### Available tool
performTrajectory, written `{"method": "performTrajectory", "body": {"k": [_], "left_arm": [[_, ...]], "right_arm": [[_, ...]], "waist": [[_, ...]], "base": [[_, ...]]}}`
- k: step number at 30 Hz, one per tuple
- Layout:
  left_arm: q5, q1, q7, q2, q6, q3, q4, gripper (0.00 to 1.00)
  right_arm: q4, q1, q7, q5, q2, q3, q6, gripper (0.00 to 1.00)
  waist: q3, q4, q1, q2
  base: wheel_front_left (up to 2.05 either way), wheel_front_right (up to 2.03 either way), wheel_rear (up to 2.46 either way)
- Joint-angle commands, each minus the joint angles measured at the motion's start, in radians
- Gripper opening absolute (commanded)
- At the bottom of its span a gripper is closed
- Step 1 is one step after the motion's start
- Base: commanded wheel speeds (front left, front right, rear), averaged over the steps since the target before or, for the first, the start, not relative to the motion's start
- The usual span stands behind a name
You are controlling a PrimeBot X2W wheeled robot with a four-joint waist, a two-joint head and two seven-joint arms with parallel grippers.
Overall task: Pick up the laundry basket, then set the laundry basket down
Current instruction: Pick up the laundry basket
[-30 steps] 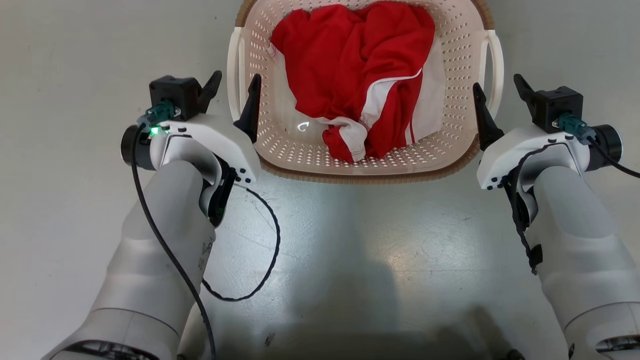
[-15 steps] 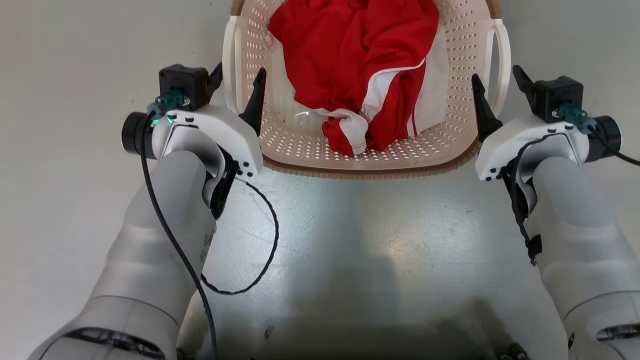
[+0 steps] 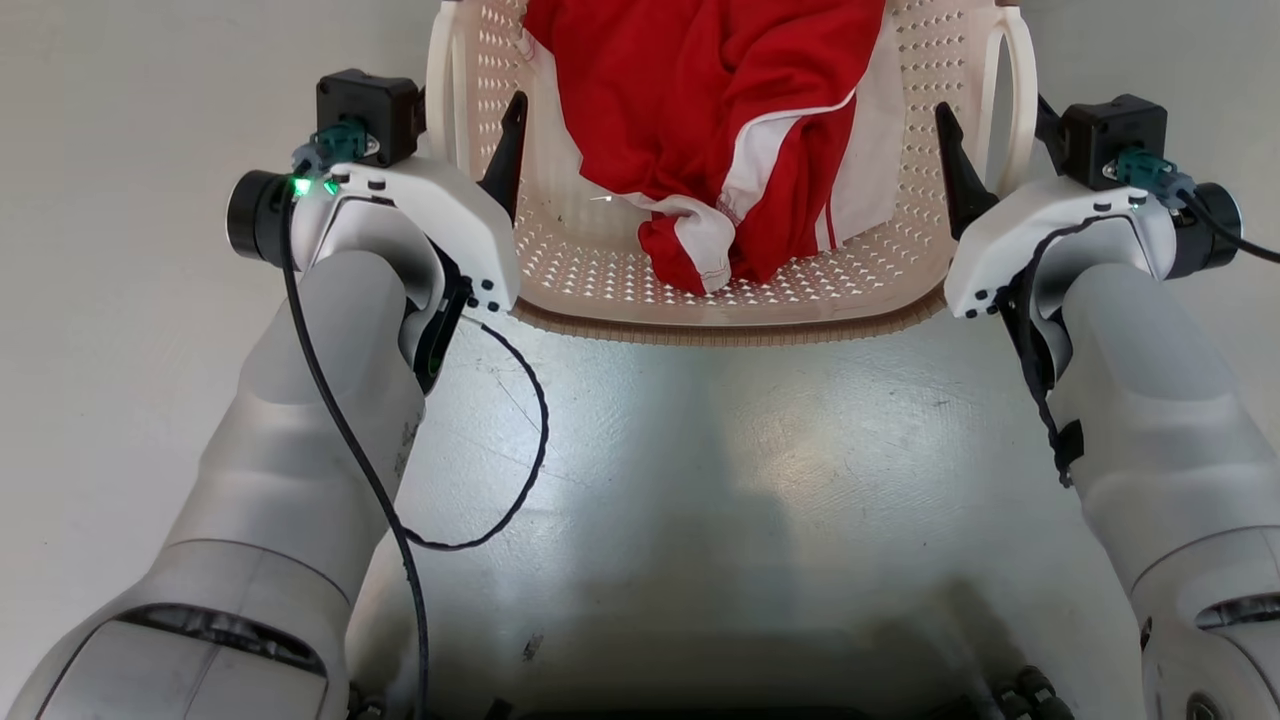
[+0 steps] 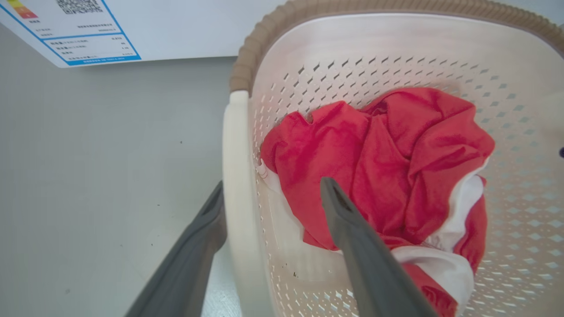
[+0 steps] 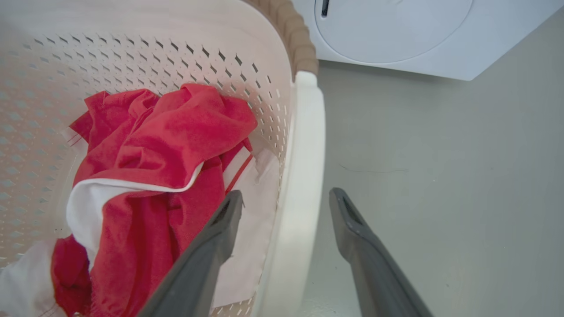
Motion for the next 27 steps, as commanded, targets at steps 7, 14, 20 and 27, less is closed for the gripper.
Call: {"method": "performTrajectory", "body": {"k": [7, 14, 20, 27], "left_arm": [[-0.009, -0.023, -0.005, 0.024, 0.006, -0.012, 0.047, 1.00], [-0.025, -0.045, -0.005, 0.024, 0.007, -0.037, 0.074, 1.00], [-0.034, -0.064, -0.005, 0.024, 0.009, -0.061, 0.108, 1.00], [-0.043, -0.075, -0.005, 0.024, 0.009, -0.077, 0.118, 1.00]], "right_arm": [[0.042, -0.016, -0.010, 0.038, 0.023, 0.047, 0.006, 1.00], [0.073, -0.042, -0.010, 0.078, 0.023, 0.084, 0.006, 1.00], [0.094, -0.061, -0.002, 0.110, 0.023, 0.123, 0.006, 1.00], [0.104, -0.069, 0.001, 0.148, 0.023, 0.159, 0.006, 1.00]], "waist": [[0.011, -0.005, -0.0001, 0.0000], [0.019, -0.006, -0.0001, 0.0000], [0.024, -0.010, -0.0001, 0.0000], [0.027, -0.014, -0.0001, 0.0000]], "base": [[0.00, 0.00, 0.00], [0.00, 0.00, 0.00], [0.00, 0.00, 0.00], [0.00, 0.00, 0.00]]}}
